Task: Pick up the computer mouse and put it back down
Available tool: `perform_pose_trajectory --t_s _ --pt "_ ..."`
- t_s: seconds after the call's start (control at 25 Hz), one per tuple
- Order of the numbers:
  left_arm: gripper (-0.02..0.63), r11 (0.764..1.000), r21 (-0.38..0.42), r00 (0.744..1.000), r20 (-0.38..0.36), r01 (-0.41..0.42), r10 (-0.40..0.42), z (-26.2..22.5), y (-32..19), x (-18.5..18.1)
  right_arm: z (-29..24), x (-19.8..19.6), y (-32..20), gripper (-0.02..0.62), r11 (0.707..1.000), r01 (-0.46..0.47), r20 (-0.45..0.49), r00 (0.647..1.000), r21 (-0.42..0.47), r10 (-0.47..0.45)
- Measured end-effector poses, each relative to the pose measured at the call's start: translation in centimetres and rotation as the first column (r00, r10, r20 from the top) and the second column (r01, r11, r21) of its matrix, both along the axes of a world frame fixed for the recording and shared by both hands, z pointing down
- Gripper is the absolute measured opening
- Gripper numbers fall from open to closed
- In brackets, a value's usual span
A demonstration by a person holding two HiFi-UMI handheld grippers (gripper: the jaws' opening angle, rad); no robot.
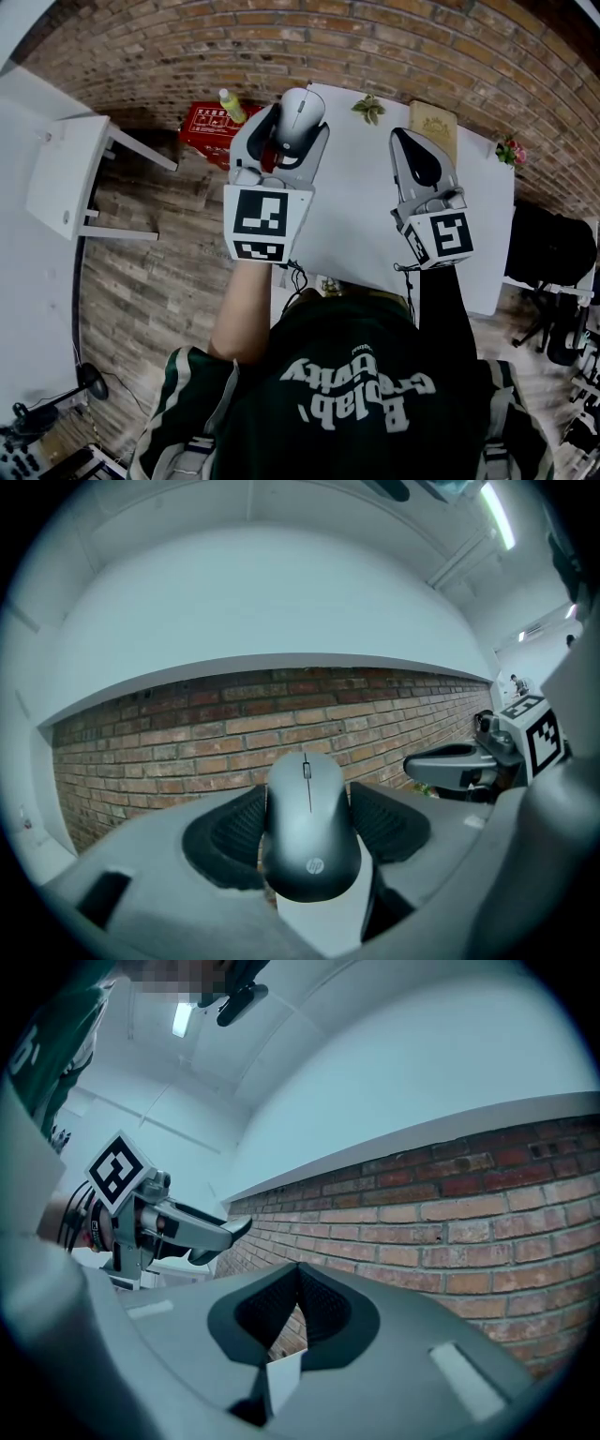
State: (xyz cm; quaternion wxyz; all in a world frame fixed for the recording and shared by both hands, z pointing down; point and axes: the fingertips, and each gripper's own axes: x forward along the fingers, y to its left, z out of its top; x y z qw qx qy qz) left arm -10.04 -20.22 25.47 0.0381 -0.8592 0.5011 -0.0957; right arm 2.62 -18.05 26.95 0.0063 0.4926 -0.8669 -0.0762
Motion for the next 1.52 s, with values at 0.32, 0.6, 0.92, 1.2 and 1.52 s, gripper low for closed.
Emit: perform_pose_trajectory --t_s 0.32,0.6,0.92,1.2,1.52 --pt "0.29 0.993 -0.12 0.998 0.058 -0.007 0.014 6.1 -0.5 0.2 0.5 0.0 0.4 0.014 1.0 -0.005 -0.004 1.0 -0.013 0.004" --pt "0.29 0.972 -0.235 0.994 0.1 -0.018 0.042 11.8 -0.6 0.1 1.6 0.1 0.4 0.014 0.999 -0.011 -0.012 1.0 -0.04 0.01" --pt "0.29 0.926 -0.375 0.99 0.108 -0.04 0.086 18.6 0.1 1.1 3.4 0.9 0.4 0.014 0.996 -0.027 -0.019 0.999 -0.081 0.025" --pt "0.29 0.881 -0.468 0.983 0.12 -0.067 0.138 23.4 1.2 2.4 4.5 1.3 0.2 0.014 0.994 -0.025 -0.022 0.999 -0.103 0.023" --pt "0.291 0.823 -0.566 0.976 0.153 -0.044 0.157 28.9 2.6 2.4 5.4 2.0 0.2 0.014 0.992 -0.036 -0.031 0.999 -0.124 0.032"
